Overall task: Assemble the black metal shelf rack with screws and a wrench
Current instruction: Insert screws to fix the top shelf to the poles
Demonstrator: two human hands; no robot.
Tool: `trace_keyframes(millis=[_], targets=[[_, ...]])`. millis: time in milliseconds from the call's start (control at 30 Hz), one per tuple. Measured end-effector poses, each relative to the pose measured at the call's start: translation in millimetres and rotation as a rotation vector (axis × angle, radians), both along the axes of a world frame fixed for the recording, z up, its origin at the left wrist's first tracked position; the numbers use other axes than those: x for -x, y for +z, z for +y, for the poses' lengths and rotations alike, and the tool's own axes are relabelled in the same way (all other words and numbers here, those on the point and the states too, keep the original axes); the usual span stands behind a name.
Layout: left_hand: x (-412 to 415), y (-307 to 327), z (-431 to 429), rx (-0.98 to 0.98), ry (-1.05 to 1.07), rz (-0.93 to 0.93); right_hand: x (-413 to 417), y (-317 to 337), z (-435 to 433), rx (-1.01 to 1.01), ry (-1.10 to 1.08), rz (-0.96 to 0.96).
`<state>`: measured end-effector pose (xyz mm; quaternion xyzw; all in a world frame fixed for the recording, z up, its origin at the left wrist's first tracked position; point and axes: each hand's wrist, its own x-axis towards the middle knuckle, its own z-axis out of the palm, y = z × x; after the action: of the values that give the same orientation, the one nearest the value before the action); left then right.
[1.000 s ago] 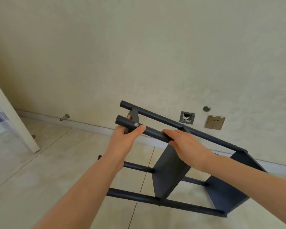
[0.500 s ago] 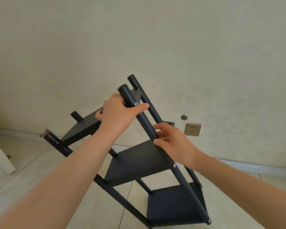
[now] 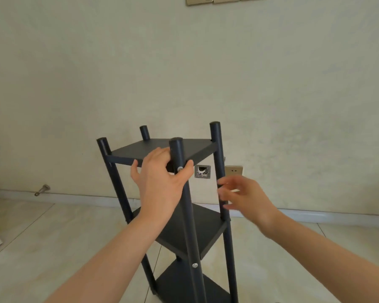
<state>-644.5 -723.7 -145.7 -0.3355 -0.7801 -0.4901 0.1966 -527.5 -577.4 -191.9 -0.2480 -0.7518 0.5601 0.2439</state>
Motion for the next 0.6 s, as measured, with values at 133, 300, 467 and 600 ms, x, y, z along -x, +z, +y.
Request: trace_keyframes(millis=[133, 300, 467, 600], targets=[[-18, -7, -11, -0.001, -0.028, -0.032, -16, 2, 21, -0.093, -0.164, -0.083], [-39, -15, -27, -0.019, -0.122, -0.059, -17, 2, 9, -0.074, -0.032, -0.115], [-49, -23, -45, -0.018, -0.142, -0.003, -27, 9, -1, -0.009, 0.07, -0.152], [-54, -30, -59, -0.006, -0.111, 0.132, -42, 6, -9, -0.007, 0.082, -0.16]])
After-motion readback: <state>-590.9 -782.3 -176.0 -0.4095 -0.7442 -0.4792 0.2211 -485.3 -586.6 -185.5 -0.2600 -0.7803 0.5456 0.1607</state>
